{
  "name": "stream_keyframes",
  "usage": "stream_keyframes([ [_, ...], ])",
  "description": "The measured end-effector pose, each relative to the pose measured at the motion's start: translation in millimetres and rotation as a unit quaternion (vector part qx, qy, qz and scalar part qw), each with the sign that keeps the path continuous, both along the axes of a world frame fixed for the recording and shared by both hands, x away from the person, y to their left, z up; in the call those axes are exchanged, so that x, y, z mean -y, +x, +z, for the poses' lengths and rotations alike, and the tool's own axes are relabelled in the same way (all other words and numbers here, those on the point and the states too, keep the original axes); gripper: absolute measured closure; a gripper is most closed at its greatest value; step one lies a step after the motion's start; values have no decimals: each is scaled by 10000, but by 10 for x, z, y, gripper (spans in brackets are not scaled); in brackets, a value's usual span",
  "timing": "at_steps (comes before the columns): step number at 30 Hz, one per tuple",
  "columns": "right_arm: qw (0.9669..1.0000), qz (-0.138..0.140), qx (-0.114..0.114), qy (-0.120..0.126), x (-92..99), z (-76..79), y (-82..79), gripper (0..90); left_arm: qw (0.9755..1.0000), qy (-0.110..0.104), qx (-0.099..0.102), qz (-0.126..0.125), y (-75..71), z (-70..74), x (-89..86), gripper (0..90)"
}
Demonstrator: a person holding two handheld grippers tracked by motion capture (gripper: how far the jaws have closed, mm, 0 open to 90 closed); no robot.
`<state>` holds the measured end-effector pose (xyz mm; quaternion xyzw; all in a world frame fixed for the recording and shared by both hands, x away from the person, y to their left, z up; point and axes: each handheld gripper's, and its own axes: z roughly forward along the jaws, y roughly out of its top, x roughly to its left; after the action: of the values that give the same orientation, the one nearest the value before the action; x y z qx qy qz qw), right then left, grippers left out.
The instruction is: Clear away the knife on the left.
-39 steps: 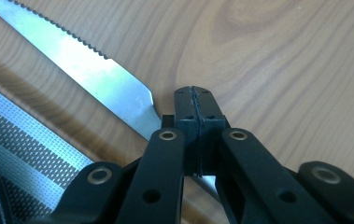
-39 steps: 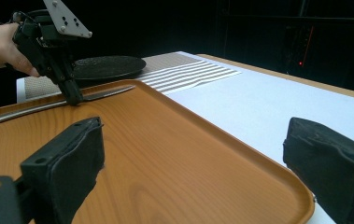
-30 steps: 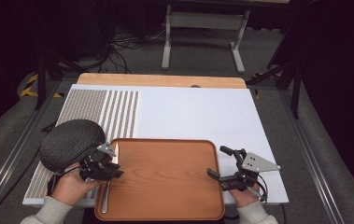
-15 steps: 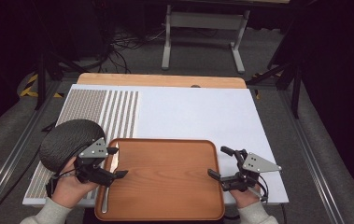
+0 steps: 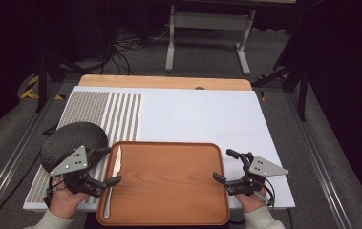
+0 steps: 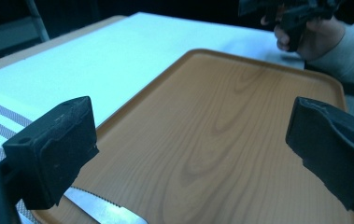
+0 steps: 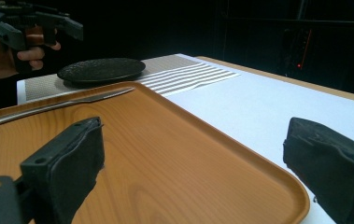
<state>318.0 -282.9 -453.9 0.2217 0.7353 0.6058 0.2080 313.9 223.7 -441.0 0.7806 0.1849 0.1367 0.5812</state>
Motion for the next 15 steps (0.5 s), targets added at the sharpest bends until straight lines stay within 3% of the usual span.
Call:
stream_keyframes([
  [2,10000,-11,1,1,2,-1,1,59,9997,-236,3,27,-33,-71,-54,24],
  [4,10000,-8,1,4,2,-2,3,59,9994,-300,122,90,-61,-134,-108,21],
  [5,10000,-10,1,12,-1,-2,3,59,9994,-260,210,118,-72,-158,-132,19],
  [9,10000,-21,-6,16,-7,-4,4,58,9989,-323,255,213,-102,-255,-200,18],
  [10,10000,-28,-6,12,-6,-7,7,58,9990,-343,179,227,-107,-281,-209,17],
  [15,10000,-48,1,8,-5,-9,7,56,9986,-356,172,340,-39,-400,-282,16],
])
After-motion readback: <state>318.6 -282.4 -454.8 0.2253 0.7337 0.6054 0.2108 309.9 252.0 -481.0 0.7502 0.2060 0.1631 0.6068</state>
